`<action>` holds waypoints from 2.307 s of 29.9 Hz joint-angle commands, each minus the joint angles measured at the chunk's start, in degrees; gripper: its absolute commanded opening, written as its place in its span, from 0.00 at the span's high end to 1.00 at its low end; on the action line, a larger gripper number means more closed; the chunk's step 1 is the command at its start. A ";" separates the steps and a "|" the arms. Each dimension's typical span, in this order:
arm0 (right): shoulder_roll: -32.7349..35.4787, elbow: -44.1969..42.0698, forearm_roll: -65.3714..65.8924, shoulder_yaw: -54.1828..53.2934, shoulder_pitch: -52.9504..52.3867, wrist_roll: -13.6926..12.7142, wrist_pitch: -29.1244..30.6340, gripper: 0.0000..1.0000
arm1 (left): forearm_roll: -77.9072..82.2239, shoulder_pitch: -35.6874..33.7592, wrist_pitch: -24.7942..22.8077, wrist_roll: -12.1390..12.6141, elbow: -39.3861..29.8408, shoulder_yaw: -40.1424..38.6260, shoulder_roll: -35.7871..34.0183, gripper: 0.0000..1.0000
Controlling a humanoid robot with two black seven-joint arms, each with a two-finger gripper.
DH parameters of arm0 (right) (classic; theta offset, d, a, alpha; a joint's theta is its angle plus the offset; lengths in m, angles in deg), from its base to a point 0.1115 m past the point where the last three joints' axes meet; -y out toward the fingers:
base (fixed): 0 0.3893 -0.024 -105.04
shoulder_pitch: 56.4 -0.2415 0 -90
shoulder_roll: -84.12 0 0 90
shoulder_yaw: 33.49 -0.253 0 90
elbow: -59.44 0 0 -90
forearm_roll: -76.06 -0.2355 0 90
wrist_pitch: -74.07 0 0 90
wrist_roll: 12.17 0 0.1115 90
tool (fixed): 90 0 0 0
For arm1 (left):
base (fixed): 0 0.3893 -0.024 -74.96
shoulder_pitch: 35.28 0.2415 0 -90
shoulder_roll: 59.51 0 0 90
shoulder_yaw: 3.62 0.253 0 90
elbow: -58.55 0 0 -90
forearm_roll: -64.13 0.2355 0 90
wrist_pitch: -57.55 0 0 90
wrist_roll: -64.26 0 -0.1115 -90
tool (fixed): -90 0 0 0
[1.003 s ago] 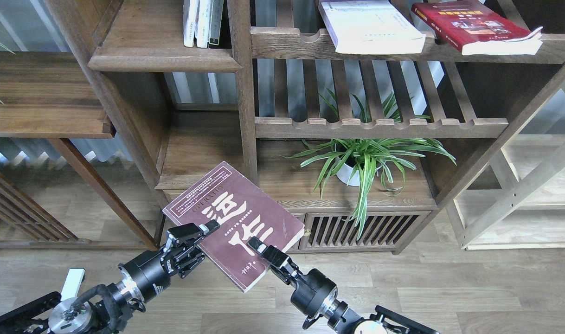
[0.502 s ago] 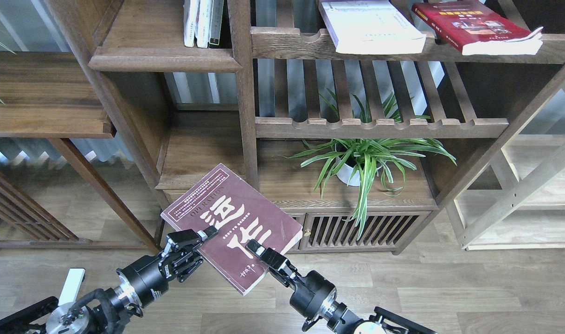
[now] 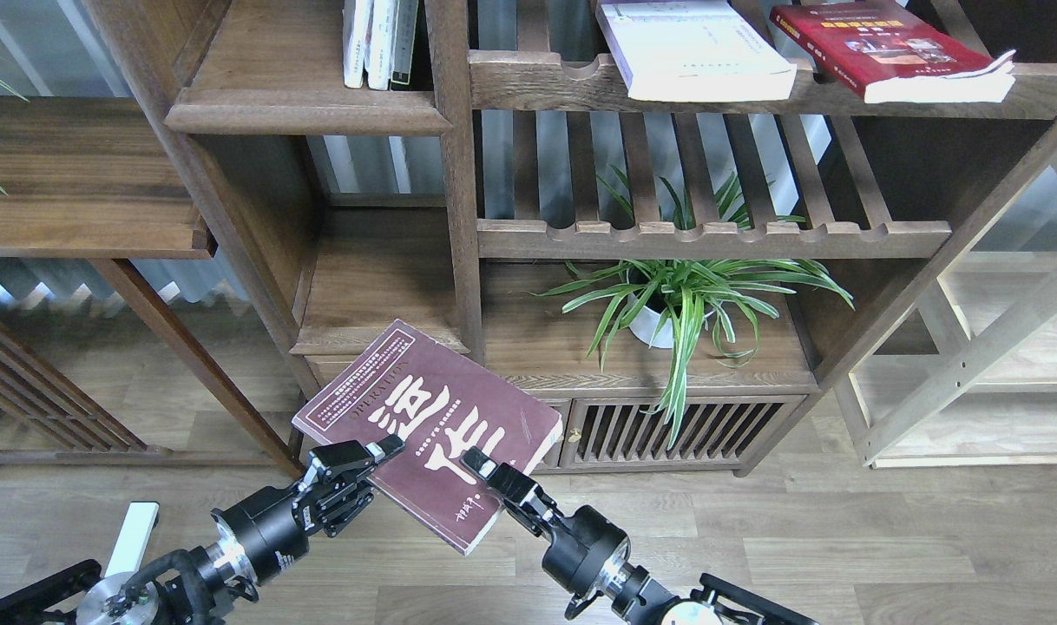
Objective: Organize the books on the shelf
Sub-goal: 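Bring the left gripper to the book's edge and grasp it, then release the book from the right gripper and withdraw it, then lift the book with the left gripper up toward the top shelf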
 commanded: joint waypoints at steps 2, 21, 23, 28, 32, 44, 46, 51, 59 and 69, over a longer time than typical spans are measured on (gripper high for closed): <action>0.03 0.00 0.00 0.16 0.05 -0.07 0.00 0.67 | -0.07 0.53 0.00 -0.25 0.13 -0.20 -0.27 1.00; 0.03 -0.61 0.97 -2.30 0.14 0.02 0.00 0.01 | -0.16 1.93 0.00 -0.51 0.13 -4.06 -0.97 0.99; 0.03 -1.57 0.88 -3.08 0.58 0.02 0.00 0.01 | -0.16 2.11 0.00 -0.51 0.13 -4.24 -0.97 0.99; 0.03 -8.06 0.88 -7.73 2.78 0.54 0.00 0.01 | -0.07 2.29 0.00 -0.86 0.13 -4.33 -1.06 0.99; 0.03 -14.83 0.97 -11.52 3.22 0.55 0.00 0.01 | 1.50 2.11 0.00 -2.70 0.13 -4.59 -2.46 0.99; 0.20 -21.18 0.70 -21.44 2.95 0.20 0.00 0.01 | 18.72 4.39 0.00 -7.37 1.89 -16.62 -5.01 0.99; 0.20 -21.18 0.70 -22.94 3.04 0.20 0.00 0.01 | 21.45 4.92 0.00 -7.37 1.54 -17.86 -6.41 0.99; 0.20 -21.27 0.53 -24.53 3.13 0.20 0.00 0.01 | 27.34 5.36 0.00 -7.37 0.22 -21.37 -9.58 0.99; 0.03 -21.18 0.18 -25.15 3.13 0.29 0.00 0.01 | 43.06 9.84 0.00 -7.02 -5.58 -32.00 -8.62 0.99; 0.03 -20.74 -0.88 -26.64 2.78 0.37 0.00 0.01 | 58.28 12.39 0.00 -6.58 -12.08 -45.36 1.39 0.99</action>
